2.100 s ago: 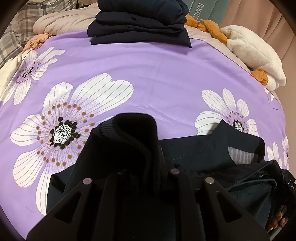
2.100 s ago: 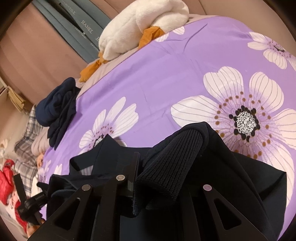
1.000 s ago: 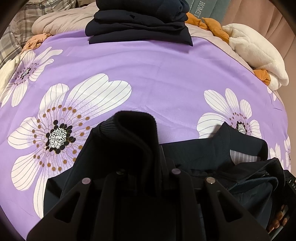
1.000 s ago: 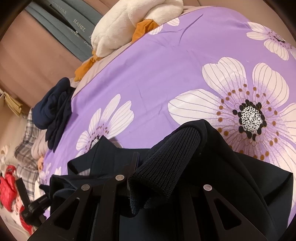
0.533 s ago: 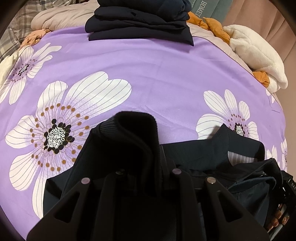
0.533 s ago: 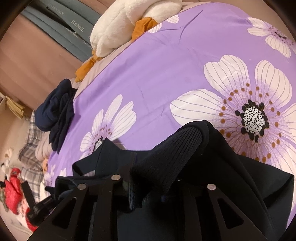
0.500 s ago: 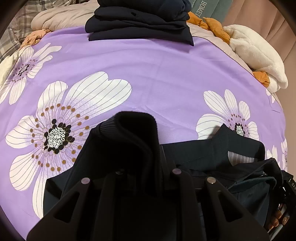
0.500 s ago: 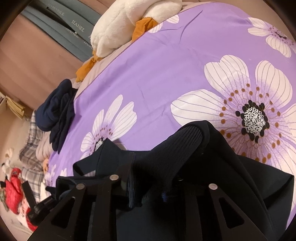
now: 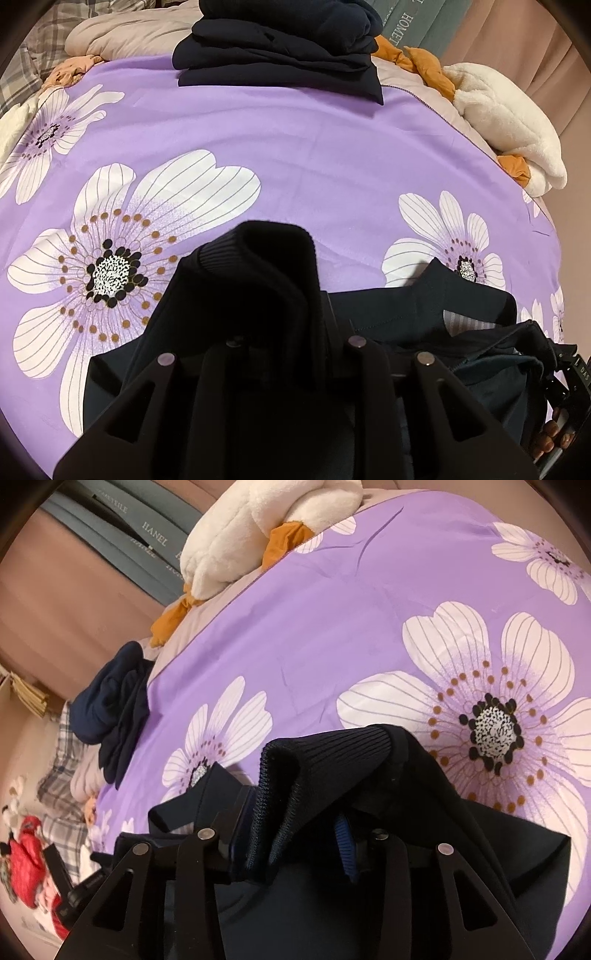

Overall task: Fold large clothes
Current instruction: 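Hold the hem at the collar and smooth the fold with both tools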

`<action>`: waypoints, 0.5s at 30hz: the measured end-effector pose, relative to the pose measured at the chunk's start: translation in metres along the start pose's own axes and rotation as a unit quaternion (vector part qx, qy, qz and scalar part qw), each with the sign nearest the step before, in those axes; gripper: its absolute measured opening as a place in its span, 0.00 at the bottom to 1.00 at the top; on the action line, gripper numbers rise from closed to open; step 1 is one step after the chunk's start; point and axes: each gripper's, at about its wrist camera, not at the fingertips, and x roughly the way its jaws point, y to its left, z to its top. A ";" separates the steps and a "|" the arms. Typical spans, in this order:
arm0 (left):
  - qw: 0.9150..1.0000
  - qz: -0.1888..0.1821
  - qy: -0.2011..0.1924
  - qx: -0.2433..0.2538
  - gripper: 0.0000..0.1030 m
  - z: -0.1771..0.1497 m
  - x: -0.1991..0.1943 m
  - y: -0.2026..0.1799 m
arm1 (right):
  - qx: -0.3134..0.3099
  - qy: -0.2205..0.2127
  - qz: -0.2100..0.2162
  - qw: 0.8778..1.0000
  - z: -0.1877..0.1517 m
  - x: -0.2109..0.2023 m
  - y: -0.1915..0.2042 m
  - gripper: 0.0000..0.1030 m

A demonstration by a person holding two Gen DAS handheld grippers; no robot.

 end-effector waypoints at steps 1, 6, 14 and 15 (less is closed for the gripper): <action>1.000 0.000 0.000 0.001 0.23 0.000 0.000 -0.001 | 0.004 -0.001 0.002 1.000 0.001 -0.001 -0.001 0.44; 1.000 -0.003 0.003 0.000 0.23 0.003 -0.002 0.000 | 0.016 -0.002 -0.002 1.000 0.004 0.000 -0.003 0.46; 1.000 0.004 -0.012 -0.014 0.38 0.009 -0.010 0.007 | 0.012 -0.003 -0.007 1.000 0.006 -0.001 -0.003 0.48; 1.000 0.002 -0.012 -0.015 0.38 0.010 -0.011 0.007 | 0.013 -0.003 -0.008 1.000 0.006 -0.001 -0.003 0.48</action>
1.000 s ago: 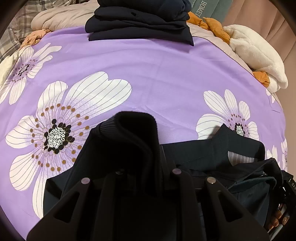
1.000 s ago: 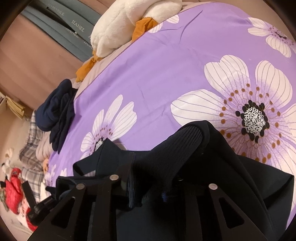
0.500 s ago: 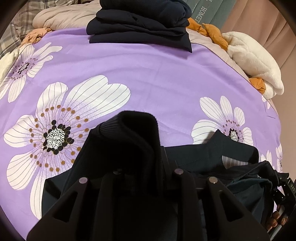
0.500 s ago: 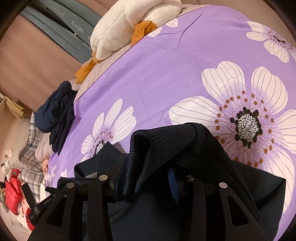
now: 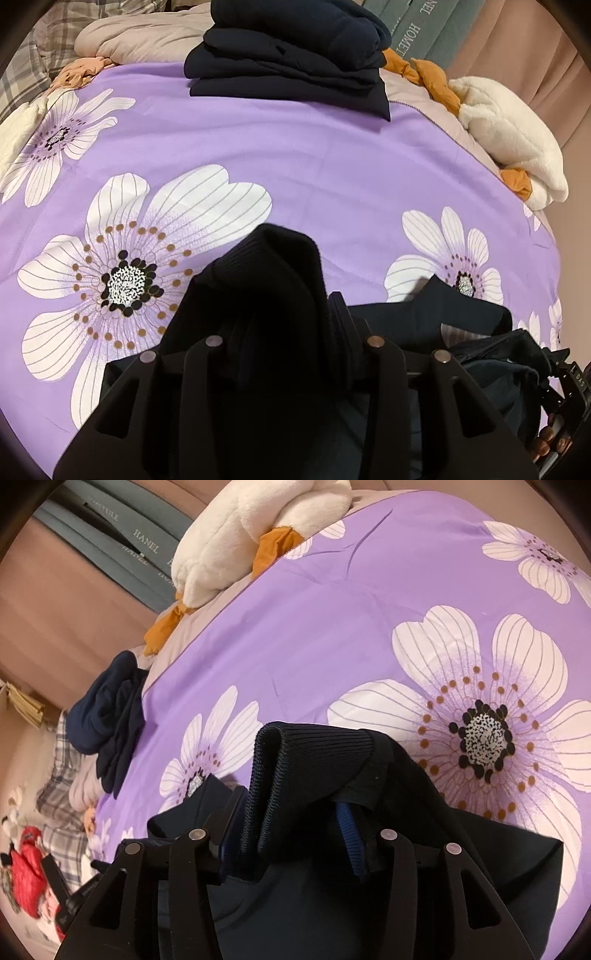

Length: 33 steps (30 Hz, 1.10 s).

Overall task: Fold large clothes
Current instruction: 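Hold the hem at the collar and smooth the fold with both tools, then open both tools and raise them above the folded jacket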

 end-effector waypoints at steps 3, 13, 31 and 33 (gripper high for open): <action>1.000 0.004 0.000 0.005 0.38 0.000 0.000 -0.001 | 0.005 -0.001 0.002 1.000 0.002 -0.001 -0.001 0.50; 1.000 -0.001 -0.016 -0.002 0.38 0.002 -0.002 0.001 | 0.013 -0.009 -0.001 1.000 0.014 -0.008 -0.002 0.57; 0.999 0.029 -0.036 0.017 0.44 0.004 -0.008 -0.001 | 0.007 -0.039 -0.033 0.999 0.021 -0.019 -0.007 0.68; 0.997 0.046 -0.051 0.025 0.57 0.006 -0.011 -0.001 | 0.003 -0.036 -0.034 0.999 0.020 -0.017 -0.005 0.68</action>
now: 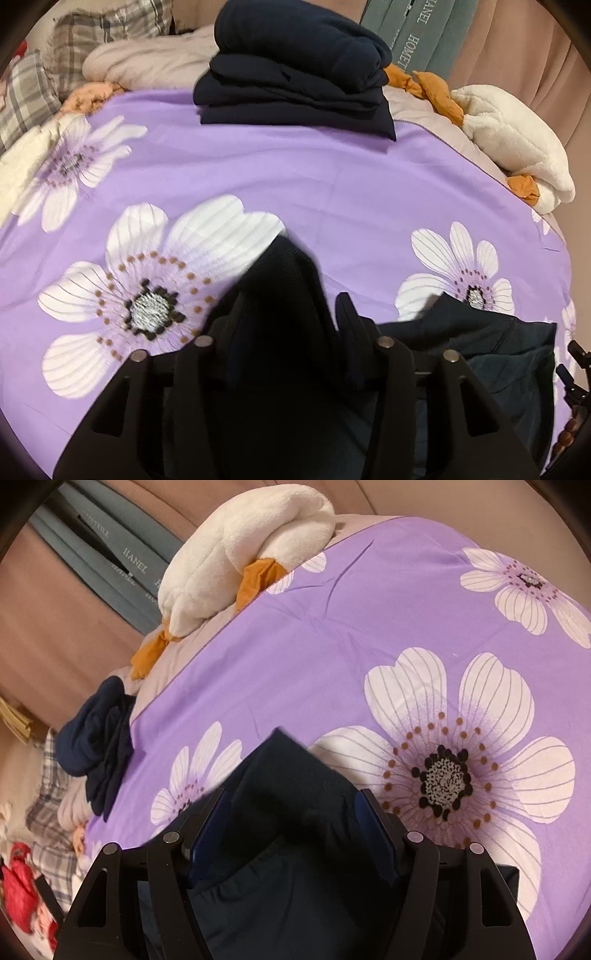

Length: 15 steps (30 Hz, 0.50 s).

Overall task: Fold large clothes
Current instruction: 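Open both tools and raise them above the folded jacket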

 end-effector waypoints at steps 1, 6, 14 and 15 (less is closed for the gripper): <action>1.000 0.011 -0.010 0.006 0.62 0.001 -0.002 0.000 | -0.001 0.002 0.001 1.000 -0.001 0.002 0.001 0.68; 0.999 0.024 -0.029 0.016 0.67 0.006 -0.009 0.011 | -0.008 0.008 0.004 1.000 -0.003 0.007 0.007 0.68; 0.998 0.010 -0.046 0.046 0.66 -0.014 -0.034 0.013 | -0.046 0.009 0.016 0.999 -0.017 -0.006 0.020 0.68; 0.997 0.009 -0.052 0.053 0.66 -0.018 -0.039 0.011 | -0.055 0.009 0.018 0.998 -0.020 -0.009 0.021 0.68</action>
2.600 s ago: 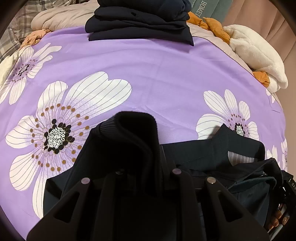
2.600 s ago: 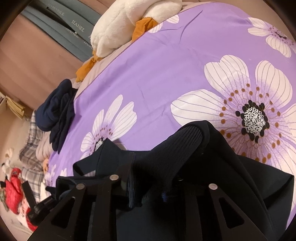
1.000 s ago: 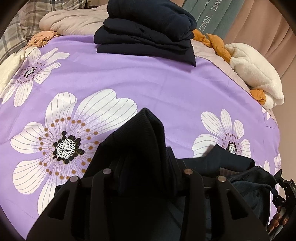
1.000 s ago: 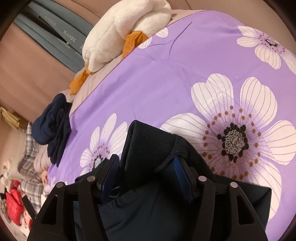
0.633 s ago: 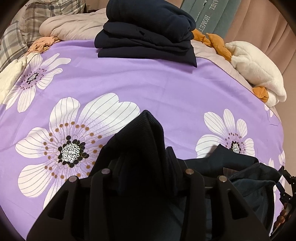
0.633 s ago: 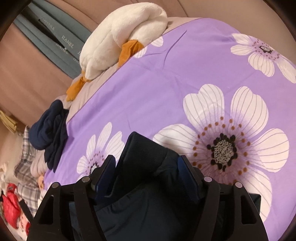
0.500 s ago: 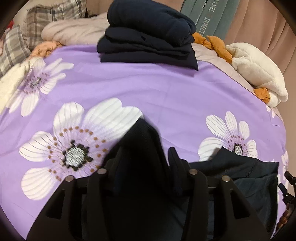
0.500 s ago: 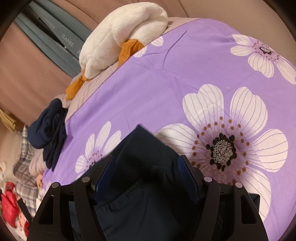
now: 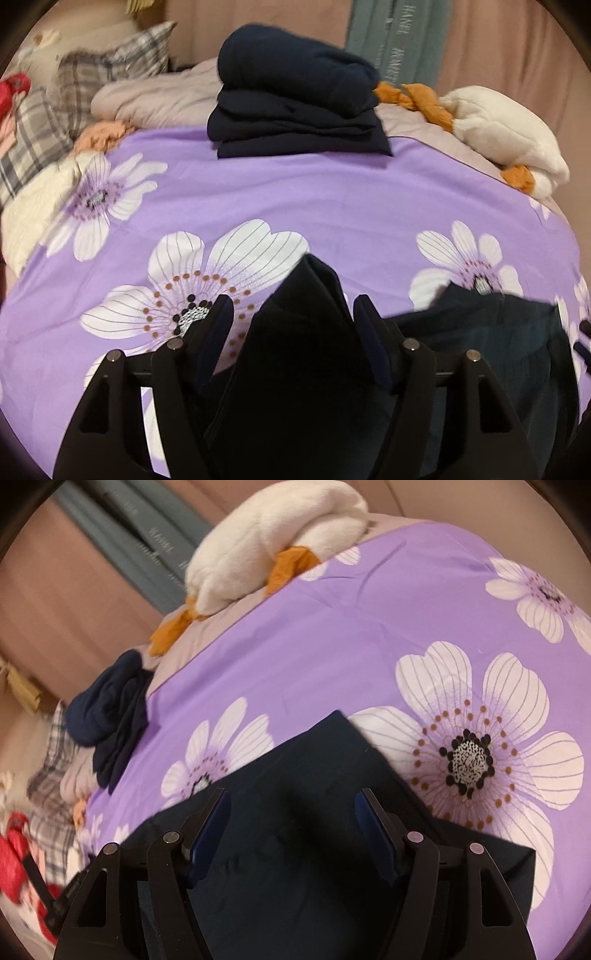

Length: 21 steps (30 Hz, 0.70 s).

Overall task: Fold large clothes
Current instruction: 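Open both tools and raise them above the folded jacket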

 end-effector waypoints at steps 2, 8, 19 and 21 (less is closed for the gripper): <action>1.000 -0.007 -0.011 0.022 0.65 -0.010 -0.017 -0.002 | -0.028 -0.002 0.003 1.000 -0.011 -0.009 0.005 0.68; 0.997 -0.030 -0.014 0.065 0.65 -0.050 -0.053 -0.005 | -0.118 0.000 0.006 0.993 -0.054 -0.032 0.019 0.68; 0.995 -0.043 0.015 0.092 0.65 -0.106 -0.065 -0.013 | -0.257 0.001 -0.023 0.966 -0.108 -0.047 0.049 0.68; 0.994 -0.042 0.030 0.097 0.64 -0.116 -0.060 -0.012 | -0.278 0.006 -0.042 0.960 -0.116 -0.043 0.051 0.68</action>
